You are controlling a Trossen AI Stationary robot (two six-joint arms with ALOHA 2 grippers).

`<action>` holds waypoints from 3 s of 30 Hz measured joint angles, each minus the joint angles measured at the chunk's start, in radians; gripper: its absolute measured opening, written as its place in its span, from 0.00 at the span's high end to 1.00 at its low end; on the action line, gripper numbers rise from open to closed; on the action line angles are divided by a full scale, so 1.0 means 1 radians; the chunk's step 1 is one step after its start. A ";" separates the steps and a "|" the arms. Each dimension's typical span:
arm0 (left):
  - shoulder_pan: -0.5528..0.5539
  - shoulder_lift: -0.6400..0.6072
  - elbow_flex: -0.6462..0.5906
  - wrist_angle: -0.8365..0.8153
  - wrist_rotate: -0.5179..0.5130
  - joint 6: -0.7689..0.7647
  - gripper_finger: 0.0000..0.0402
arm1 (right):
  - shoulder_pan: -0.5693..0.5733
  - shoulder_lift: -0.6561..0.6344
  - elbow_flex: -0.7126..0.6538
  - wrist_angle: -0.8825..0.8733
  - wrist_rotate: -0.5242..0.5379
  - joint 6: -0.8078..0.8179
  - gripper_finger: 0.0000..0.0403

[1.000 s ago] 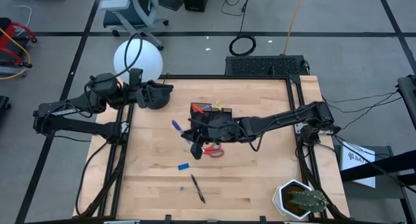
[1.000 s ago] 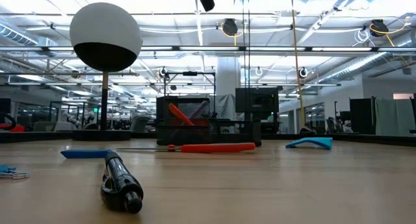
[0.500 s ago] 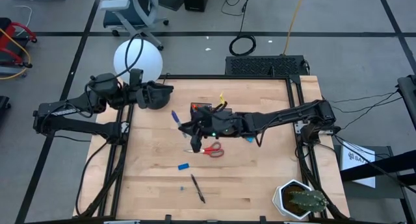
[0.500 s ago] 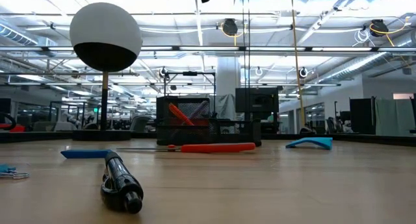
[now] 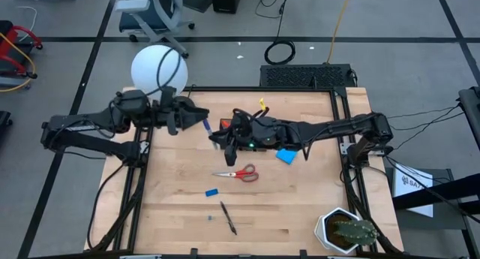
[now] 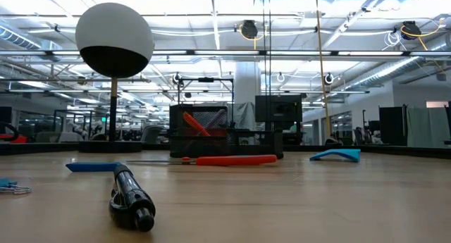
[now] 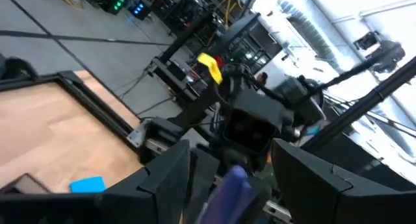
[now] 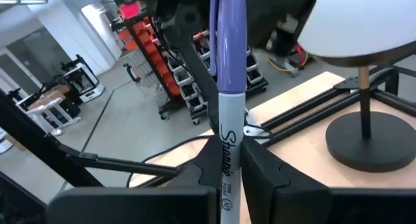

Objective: Pick and place office supplies into organizer
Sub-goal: Put the purple marker into the black desk organizer

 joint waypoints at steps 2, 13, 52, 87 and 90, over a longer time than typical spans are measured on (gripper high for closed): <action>-0.015 0.024 0.000 0.027 0.001 0.000 0.45 | -0.001 -0.001 0.000 0.002 0.000 0.000 0.94; -0.072 0.106 0.000 0.096 0.001 0.052 0.45 | 0.000 -0.001 0.000 0.007 -0.017 0.000 0.94; -0.092 0.111 -0.002 0.090 -0.026 0.329 0.94 | -0.002 -0.031 0.000 -0.018 -0.023 0.021 0.78; 0.048 0.167 -0.168 0.260 -0.150 0.661 0.94 | 0.036 -0.190 0.000 -0.225 0.057 0.085 0.82; 0.071 0.166 -0.223 0.328 -0.147 0.645 0.94 | 0.041 -0.190 0.000 -0.217 0.057 0.097 0.82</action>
